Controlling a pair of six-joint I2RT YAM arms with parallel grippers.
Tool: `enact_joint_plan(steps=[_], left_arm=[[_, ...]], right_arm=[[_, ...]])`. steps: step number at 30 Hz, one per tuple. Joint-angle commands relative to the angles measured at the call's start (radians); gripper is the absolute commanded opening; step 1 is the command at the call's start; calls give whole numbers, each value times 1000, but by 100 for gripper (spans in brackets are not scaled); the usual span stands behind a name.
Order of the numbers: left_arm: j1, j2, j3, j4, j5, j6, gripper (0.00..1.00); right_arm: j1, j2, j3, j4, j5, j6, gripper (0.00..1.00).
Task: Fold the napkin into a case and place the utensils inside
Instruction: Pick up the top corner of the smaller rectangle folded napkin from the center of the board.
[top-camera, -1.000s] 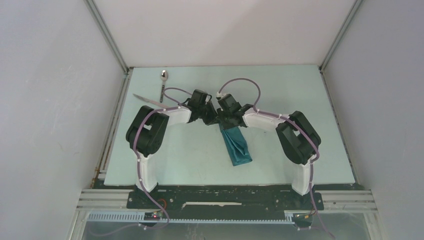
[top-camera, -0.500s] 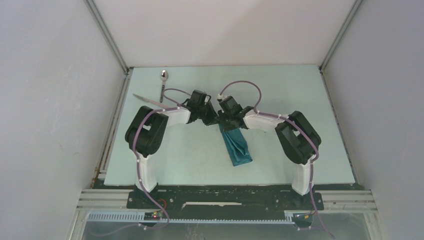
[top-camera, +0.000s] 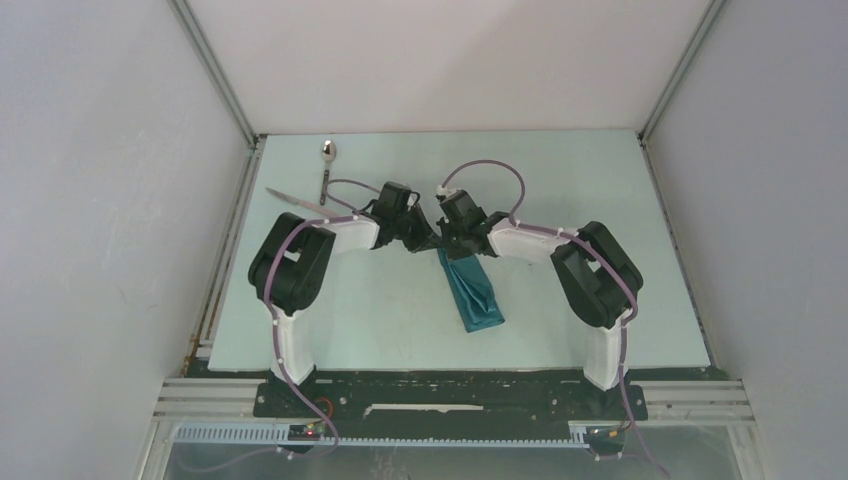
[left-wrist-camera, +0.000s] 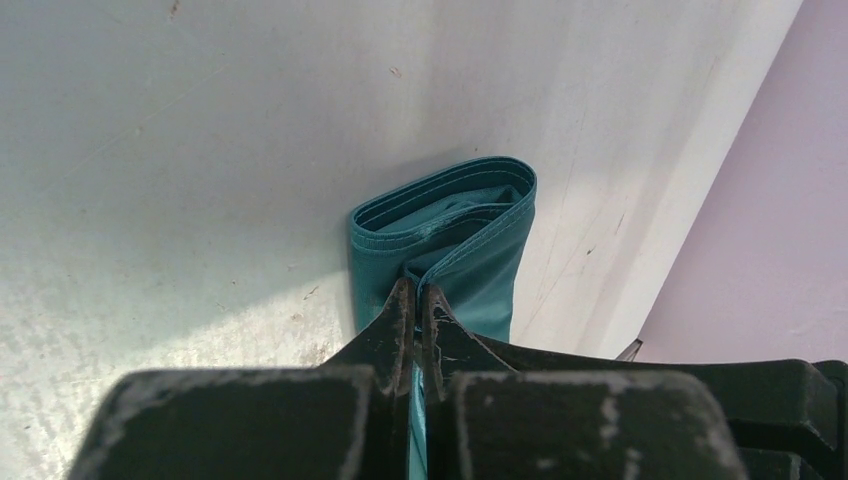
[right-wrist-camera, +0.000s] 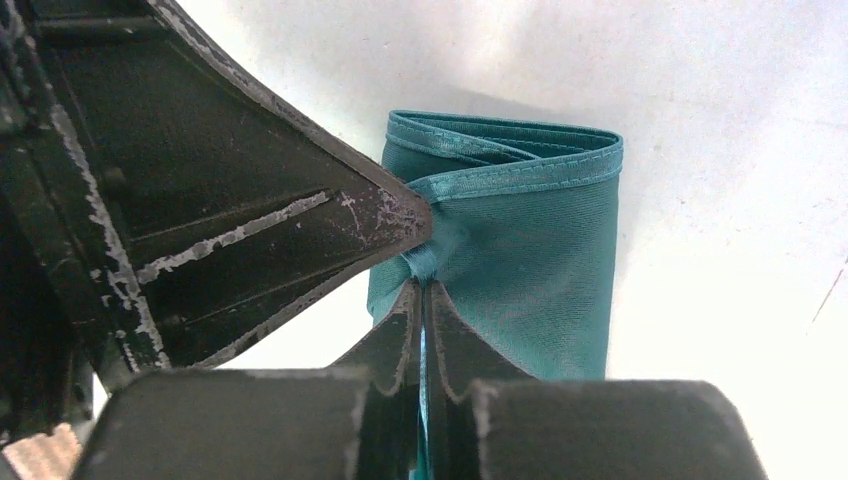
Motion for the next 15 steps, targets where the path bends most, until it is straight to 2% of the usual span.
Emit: enact_joint_plan(steps=[1, 3, 5, 9, 11, 15], left_arm=[[5, -61, -9, 36, 30, -7, 0], [5, -67, -9, 34, 28, 5, 2], [4, -77, -8, 24, 17, 25, 8], [3, -115, -7, -31, -26, 88, 37], [2, -139, -10, -69, -52, 119, 48], [-3, -192, -39, -113, -122, 180, 53]], right_arm=[[-11, -2, -3, 30, 5, 13, 0], [-13, -11, -3, 11, -3, 15, 0], [-21, -24, -3, -16, -24, 26, 0], [-36, -53, -3, -69, -73, 55, 0], [-49, -60, -3, -94, -90, 77, 0], [-84, -79, -22, -107, -149, 120, 0]])
